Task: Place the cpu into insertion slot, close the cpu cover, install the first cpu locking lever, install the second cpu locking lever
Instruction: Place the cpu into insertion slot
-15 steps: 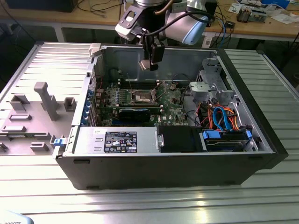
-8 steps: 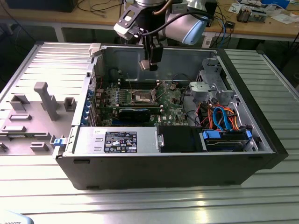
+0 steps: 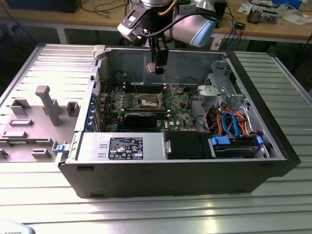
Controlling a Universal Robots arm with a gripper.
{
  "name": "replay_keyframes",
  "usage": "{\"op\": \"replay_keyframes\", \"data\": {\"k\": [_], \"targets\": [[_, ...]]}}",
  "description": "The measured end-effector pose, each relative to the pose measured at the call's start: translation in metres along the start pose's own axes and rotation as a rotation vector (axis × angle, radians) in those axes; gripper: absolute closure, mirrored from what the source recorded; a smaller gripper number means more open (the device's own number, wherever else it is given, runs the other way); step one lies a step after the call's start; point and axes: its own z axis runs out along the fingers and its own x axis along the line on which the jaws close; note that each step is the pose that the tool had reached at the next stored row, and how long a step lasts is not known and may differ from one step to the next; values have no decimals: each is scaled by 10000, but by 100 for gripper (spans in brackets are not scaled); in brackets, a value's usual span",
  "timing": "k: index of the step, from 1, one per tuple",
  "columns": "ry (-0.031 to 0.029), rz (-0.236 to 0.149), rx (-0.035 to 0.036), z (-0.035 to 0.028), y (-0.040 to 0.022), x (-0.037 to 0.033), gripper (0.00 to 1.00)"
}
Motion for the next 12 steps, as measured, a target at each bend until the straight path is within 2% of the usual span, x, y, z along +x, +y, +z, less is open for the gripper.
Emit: {"op": "replay_keyframes", "data": {"k": [12], "targets": [[-72,804,-6,6,0,0,46]]}}
